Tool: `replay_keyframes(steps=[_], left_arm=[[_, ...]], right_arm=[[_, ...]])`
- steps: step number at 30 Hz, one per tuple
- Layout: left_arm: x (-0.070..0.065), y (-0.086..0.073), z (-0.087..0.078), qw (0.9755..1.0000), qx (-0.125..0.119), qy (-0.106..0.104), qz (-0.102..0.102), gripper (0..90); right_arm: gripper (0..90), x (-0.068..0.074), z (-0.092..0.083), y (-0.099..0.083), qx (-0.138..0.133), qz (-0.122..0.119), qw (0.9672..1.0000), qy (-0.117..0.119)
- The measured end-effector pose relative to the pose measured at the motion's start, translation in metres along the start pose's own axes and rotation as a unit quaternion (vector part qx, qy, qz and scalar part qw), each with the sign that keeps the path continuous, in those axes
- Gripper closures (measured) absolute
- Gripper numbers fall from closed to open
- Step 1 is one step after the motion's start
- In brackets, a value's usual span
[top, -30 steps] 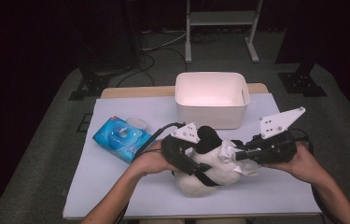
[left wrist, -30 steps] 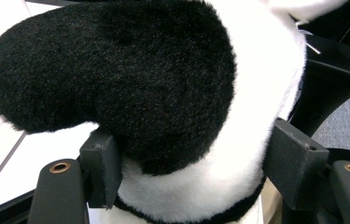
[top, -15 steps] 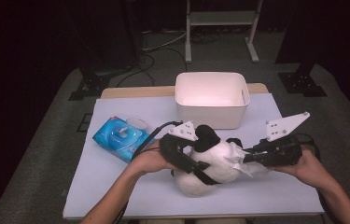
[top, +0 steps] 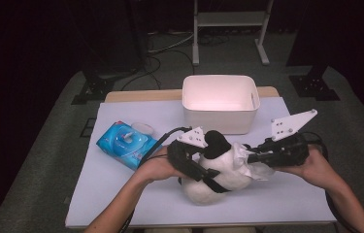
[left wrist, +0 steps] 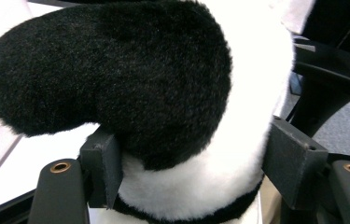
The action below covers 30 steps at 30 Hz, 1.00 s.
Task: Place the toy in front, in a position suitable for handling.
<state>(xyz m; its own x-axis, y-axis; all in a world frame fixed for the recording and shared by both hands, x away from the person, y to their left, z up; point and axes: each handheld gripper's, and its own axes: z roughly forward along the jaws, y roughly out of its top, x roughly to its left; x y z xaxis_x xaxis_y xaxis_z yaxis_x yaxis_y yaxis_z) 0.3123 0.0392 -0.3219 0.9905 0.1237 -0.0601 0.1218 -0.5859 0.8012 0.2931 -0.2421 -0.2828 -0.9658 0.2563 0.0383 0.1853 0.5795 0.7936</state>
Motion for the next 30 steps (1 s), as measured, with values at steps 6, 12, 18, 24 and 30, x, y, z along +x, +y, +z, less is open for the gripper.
replay_keyframes(steps=[6,12,18,24,30], left_arm=[[-0.004,0.005,0.007,0.9999,0.007,-0.002,0.013,29.7],[-0.007,0.007,0.011,0.9997,0.011,-0.004,0.02,29.8],[-0.005,0.004,0.008,0.9999,0.004,-0.005,0.016,30.2],[-0.011,0.008,0.014,0.9996,0.009,-0.002,0.026,30.2],[-0.019,0.015,0.025,0.9984,0.026,-0.016,0.048,30.1]], right_arm=[[80.8,0.001,-0.004,0.0,-0.002,0.0,1.0,-0.004],[80.9,0.004,0.0,0.01,0.003,-0.016,0.9998,-0.01],[81.1,0.001,-0.003,-0.002,0.002,0.001,0.9999,-0.011],[80.5,0.001,-0.003,0.0,0.012,0.0,0.9998,-0.013],[80.5,-0.002,0.006,0.01,0.017,-0.007,0.9998,-0.013]])
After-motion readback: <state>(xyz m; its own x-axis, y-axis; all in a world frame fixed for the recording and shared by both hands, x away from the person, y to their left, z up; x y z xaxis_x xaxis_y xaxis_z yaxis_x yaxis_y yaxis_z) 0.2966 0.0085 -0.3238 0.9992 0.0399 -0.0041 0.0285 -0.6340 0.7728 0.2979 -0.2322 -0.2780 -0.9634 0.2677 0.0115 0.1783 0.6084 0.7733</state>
